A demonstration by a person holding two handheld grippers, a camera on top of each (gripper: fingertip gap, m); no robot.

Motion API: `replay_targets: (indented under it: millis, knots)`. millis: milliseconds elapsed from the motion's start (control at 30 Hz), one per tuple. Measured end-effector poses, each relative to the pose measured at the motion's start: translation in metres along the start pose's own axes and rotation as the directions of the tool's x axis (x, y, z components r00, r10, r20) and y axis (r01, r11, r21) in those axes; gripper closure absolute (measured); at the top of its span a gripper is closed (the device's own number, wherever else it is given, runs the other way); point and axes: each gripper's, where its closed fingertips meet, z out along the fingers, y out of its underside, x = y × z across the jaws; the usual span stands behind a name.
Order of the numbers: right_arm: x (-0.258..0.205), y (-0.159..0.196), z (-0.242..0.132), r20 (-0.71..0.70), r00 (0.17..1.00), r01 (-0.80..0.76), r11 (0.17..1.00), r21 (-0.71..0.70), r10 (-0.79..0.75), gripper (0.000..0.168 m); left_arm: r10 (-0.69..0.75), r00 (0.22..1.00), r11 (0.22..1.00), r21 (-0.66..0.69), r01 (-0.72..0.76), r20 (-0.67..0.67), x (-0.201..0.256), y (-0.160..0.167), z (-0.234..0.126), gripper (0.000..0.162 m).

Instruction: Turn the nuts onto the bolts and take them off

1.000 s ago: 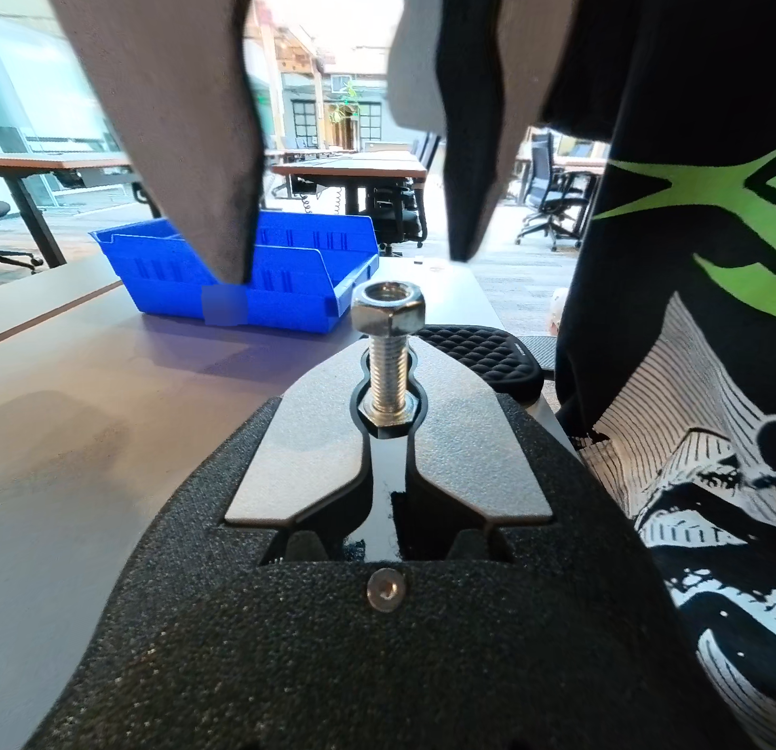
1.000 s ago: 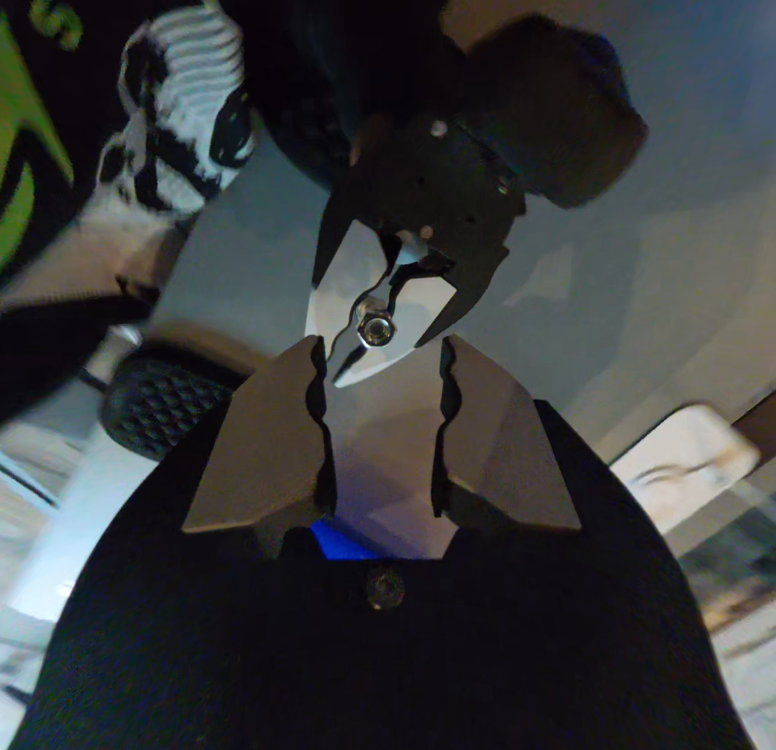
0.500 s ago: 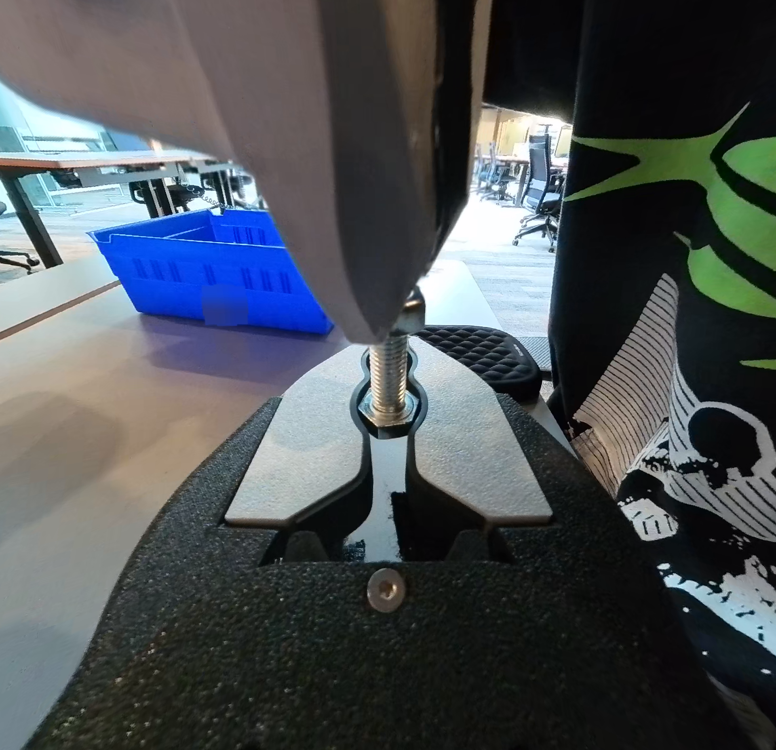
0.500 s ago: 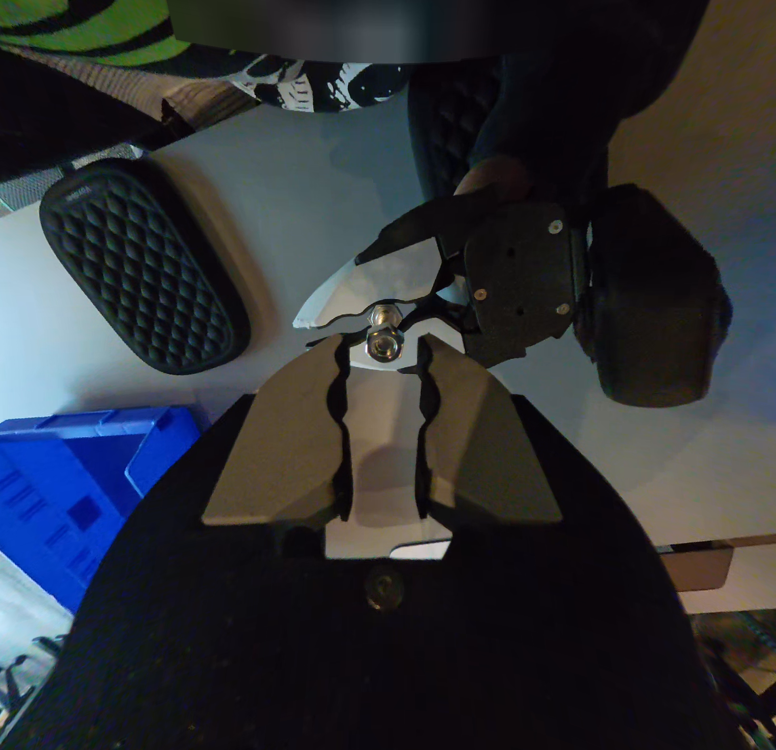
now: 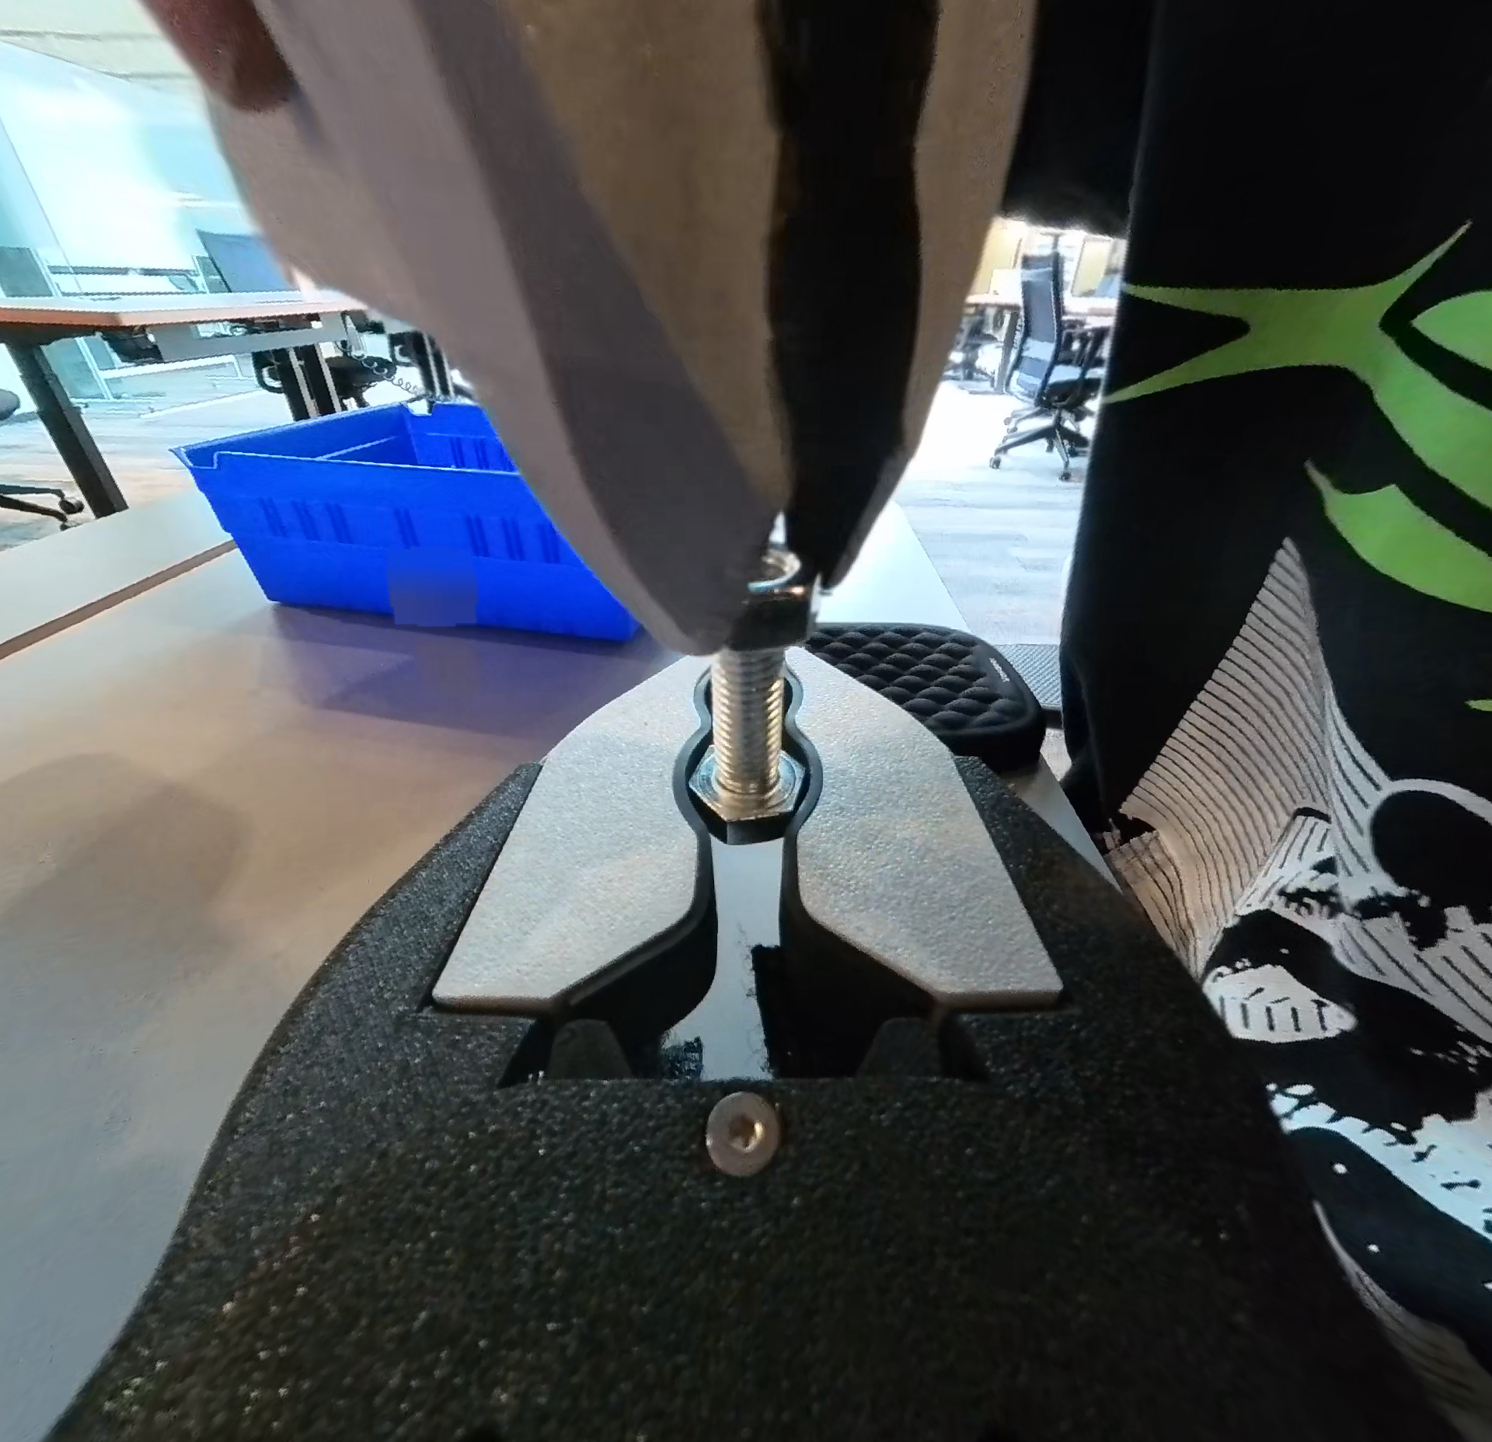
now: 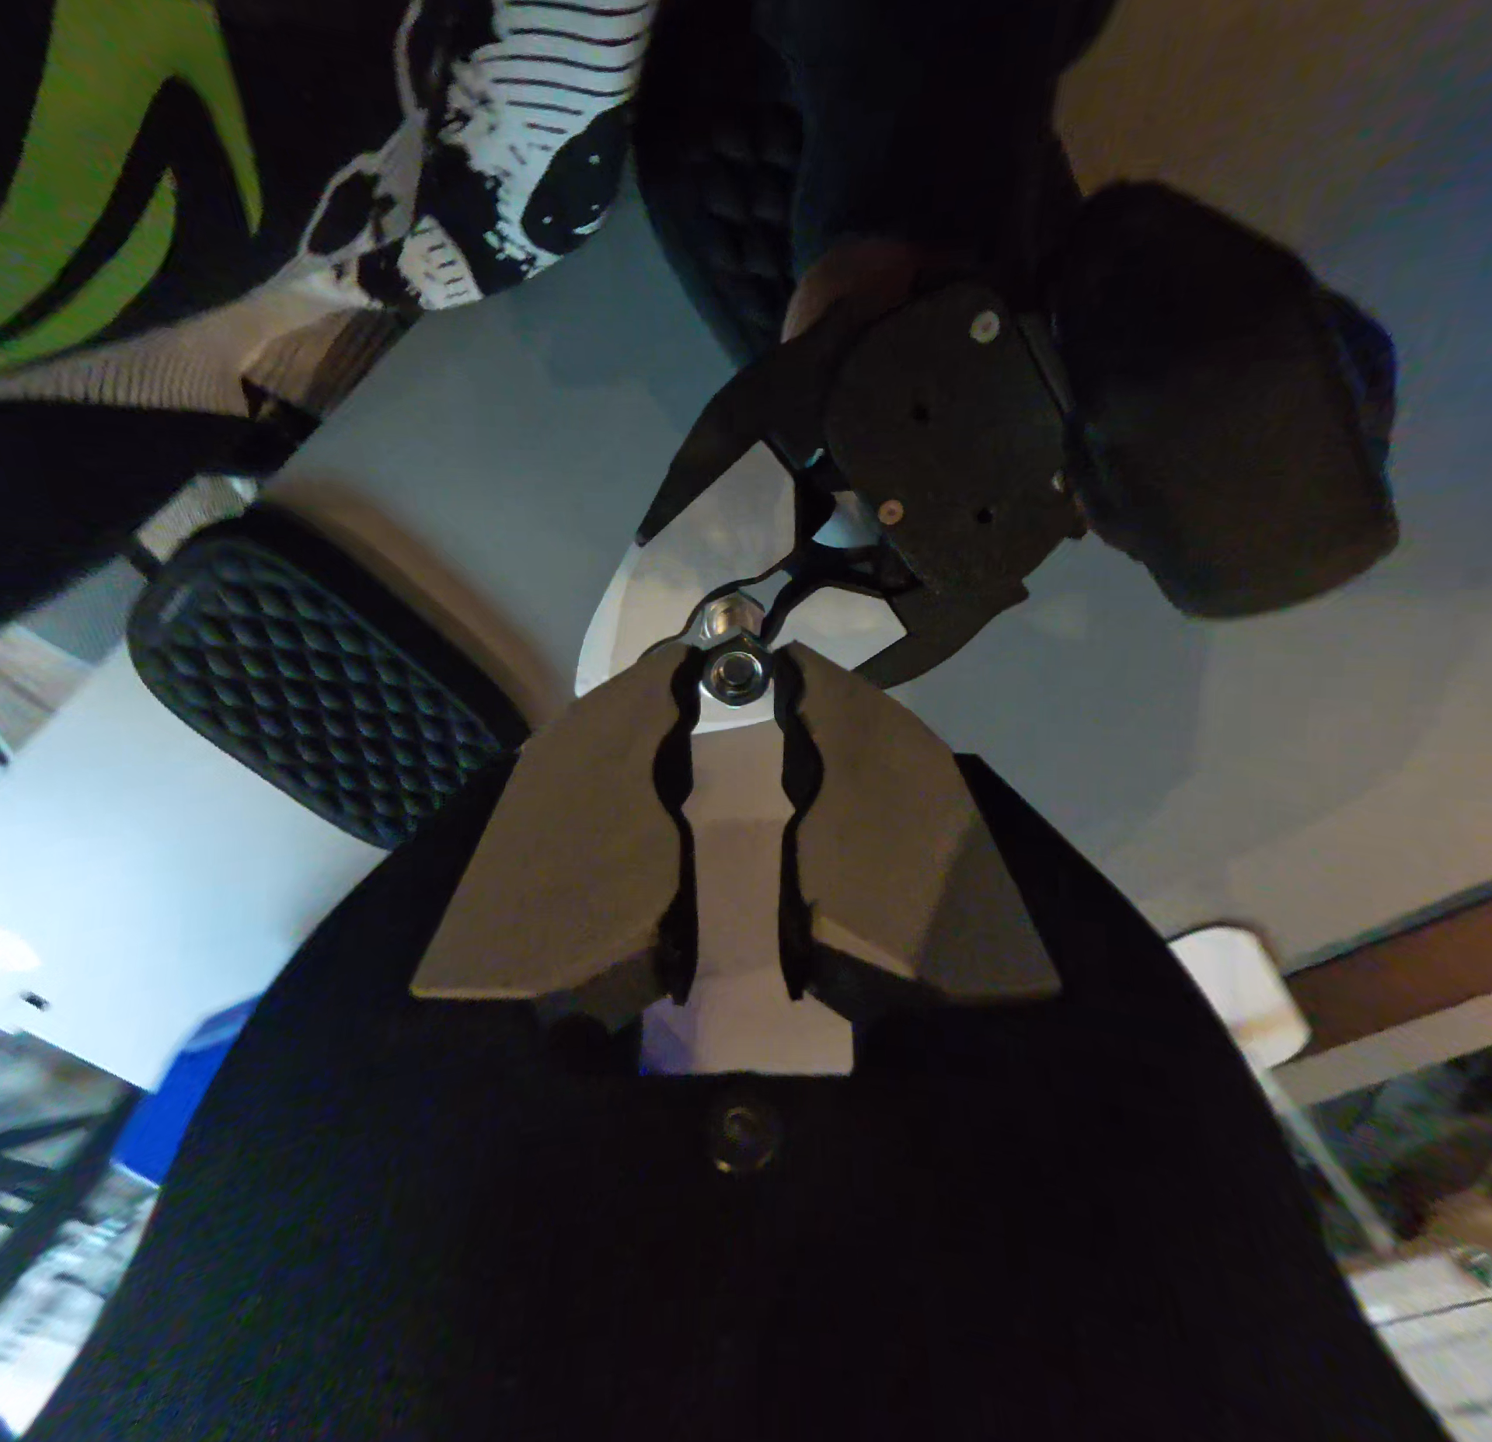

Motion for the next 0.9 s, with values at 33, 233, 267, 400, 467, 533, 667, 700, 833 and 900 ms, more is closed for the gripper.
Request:
replay_targets:
  millis: [33,233,267,400,467,533,667,700,833,900]
  knots:
    - [0.0,0.001,0.0,-0.012,0.998,-0.068,0.998,-0.003,0.068,0.151,0.001,1.0,1.0,-0.002,-0.001,0.0,0.0,0.0,0.0,0.151]
    - [0.004,0.001,0.0,-0.05,0.873,-0.483,0.874,0.055,0.485,0.152,-0.004,1.0,1.0,0.008,0.004,0.004,-0.001,-0.001,-0.001,0.151]
    - [0.004,0.002,0.0,-0.055,0.844,-0.53,0.846,0.062,0.533,0.152,-0.006,1.0,1.0,0.009,0.006,0.005,-0.001,-0.001,-0.001,0.15]
    - [0.003,0.002,0.0,-0.053,0.725,-0.68,0.726,0.103,0.686,0.152,0.0,1.0,1.0,0.002,0.0,0.005,0.0,0.0,0.0,0.15]
    - [0.005,0.002,0.0,-0.047,0.683,-0.719,0.682,0.132,0.729,0.152,-0.005,1.0,1.0,0.004,0.005,0.006,-0.001,0.0,-0.001,0.151]
    - [0.007,0.002,0.0,-0.051,0.67,-0.728,0.669,0.152,0.74,0.152,-0.01,1.0,1.0,0.011,0.01,0.006,-0.001,-0.001,-0.001,0.151]
    - [0.009,-0.002,-0.003,-0.054,0.724,-0.67,0.719,0.182,0.688,0.132,-0.011,1.0,1.0,0.019,0.011,0.004,-0.001,-0.003,-0.002,0.151]
    - [0.011,-0.002,-0.006,-0.078,0.77,-0.613,0.769,0.183,0.633,0.129,-0.011,1.0,1.0,0.02,0.01,0.003,-0.001,-0.003,-0.002,0.151]
    - [0.017,0.001,-0.02,-0.147,0.943,-0.28,0.949,0.142,0.3,0.13,-0.008,1.0,1.0,0.02,0.008,0.0,-0.001,-0.003,-0.002,0.151]
    - [0.015,-0.001,-0.022,-0.141,0.984,-0.088,0.988,0.124,0.105,0.131,-0.007,1.0,1.0,0.02,0.007,0.0,-0.001,-0.003,-0.002,0.151]
